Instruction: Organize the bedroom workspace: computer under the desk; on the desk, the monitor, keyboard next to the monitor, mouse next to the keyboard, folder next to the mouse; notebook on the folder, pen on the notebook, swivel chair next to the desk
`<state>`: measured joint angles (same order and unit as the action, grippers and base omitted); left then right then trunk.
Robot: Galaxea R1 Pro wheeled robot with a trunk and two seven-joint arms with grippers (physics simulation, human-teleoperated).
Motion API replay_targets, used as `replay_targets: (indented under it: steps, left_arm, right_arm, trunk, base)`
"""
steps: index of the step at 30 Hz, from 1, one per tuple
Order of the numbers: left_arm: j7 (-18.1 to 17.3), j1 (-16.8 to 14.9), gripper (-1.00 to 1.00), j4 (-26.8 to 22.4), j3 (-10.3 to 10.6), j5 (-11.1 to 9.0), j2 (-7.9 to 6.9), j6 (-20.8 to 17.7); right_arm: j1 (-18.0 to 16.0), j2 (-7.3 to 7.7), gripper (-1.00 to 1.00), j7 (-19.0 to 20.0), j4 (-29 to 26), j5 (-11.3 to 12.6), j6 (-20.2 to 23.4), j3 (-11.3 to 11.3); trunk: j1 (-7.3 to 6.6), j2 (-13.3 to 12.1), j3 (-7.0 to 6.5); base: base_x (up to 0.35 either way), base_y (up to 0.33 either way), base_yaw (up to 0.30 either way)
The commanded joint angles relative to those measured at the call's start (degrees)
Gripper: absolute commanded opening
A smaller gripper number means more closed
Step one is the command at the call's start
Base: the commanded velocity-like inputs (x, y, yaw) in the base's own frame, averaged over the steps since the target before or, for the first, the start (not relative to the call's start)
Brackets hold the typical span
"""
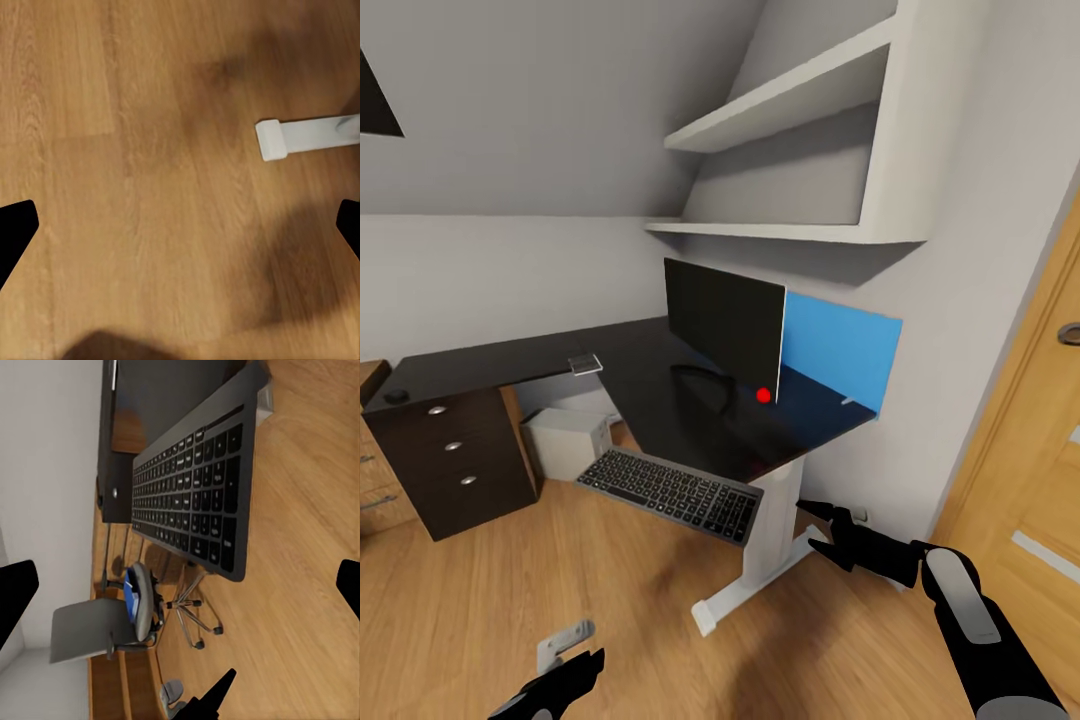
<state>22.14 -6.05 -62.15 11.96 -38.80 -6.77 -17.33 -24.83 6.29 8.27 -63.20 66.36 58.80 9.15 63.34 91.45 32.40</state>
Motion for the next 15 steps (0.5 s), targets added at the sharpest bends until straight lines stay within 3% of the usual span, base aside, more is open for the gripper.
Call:
replay_targets:
  steps: [1, 15]
  left_arm:
    - [0.52, -0.04, 1.0, -0.09, 0.22, -0.49, -0.07, -0.04]
    - [0.45, 0.76, 1.0, -0.16, 0.26, -0.43, -0.08, 3.54]
  right_arm:
    - [-0.05, 0.0, 1.0, 0.58, 0.01, -0.56, 0.26, 0.1]
    - [-0.05, -0.04, 1.0, 0.52, -0.15, -0.55, 0.26, 0.03]
  trunk:
    - [0.22, 0.45, 0.24]
    - [3.3, 6.06, 2.76]
  base:
    - [0.0, 0.0, 0.0]
    - [0.0, 0.0, 0.0]
